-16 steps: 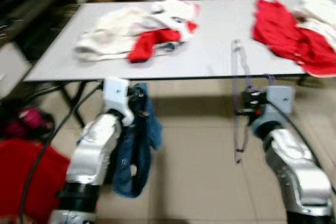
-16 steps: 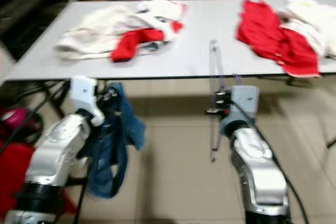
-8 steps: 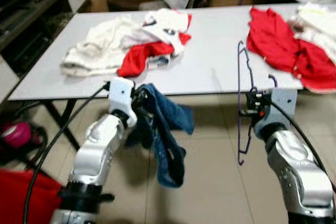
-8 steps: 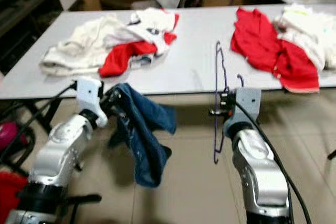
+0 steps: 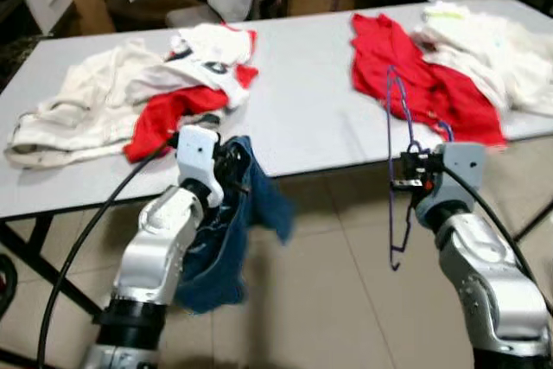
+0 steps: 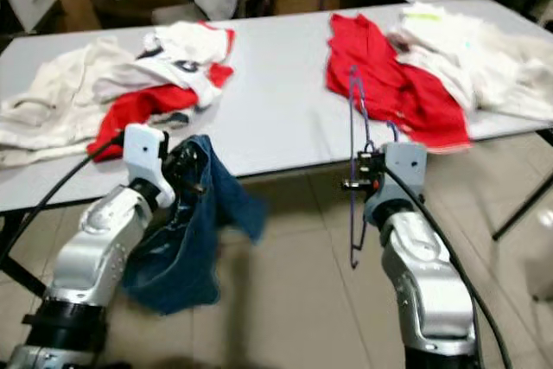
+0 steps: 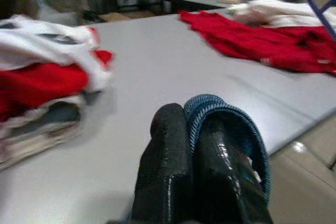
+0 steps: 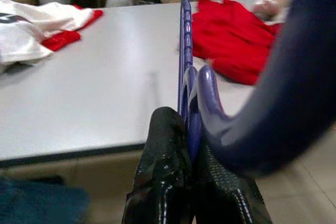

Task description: Hang hanger

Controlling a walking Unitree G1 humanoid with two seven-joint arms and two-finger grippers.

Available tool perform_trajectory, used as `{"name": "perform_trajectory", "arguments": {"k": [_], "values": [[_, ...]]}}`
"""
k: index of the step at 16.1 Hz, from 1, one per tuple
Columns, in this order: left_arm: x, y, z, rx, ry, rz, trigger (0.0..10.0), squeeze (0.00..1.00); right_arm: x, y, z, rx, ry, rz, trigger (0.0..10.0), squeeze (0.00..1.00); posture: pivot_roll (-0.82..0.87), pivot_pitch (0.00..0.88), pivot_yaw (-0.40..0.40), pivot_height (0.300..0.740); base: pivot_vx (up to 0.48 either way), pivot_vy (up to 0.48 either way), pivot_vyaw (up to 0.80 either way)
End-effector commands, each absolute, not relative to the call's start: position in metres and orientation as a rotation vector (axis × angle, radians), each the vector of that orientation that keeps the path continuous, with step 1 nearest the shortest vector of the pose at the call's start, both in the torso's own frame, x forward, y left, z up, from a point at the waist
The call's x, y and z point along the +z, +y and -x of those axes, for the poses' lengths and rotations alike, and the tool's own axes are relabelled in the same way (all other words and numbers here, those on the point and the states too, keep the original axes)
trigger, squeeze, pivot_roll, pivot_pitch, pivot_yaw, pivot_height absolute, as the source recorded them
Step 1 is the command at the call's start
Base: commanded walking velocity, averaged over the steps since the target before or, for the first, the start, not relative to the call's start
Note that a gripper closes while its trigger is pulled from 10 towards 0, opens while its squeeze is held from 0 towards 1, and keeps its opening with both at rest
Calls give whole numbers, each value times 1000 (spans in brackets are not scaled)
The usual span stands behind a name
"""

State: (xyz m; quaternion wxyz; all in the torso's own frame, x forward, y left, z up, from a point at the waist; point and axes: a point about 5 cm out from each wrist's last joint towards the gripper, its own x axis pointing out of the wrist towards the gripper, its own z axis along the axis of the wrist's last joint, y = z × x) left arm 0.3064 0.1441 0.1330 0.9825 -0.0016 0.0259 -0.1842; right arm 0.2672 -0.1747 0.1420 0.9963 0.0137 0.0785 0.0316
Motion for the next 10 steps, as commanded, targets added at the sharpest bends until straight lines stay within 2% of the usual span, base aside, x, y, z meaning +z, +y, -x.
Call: {"name": "perform_trajectory", "arguments": {"k": [1, 10], "values": [[144, 145, -310, -369, 6, 6, 10000, 0, 147, -172, -268, 81, 138, -17, 10000, 0, -63, 0, 51, 740, 345, 0, 0], [144, 147, -307, -341, 2, 36, 10000, 0, 147, -163, -267, 192, 169, 39, 10000, 0, -59, 0, 24, 740, 343, 0, 0]]}}
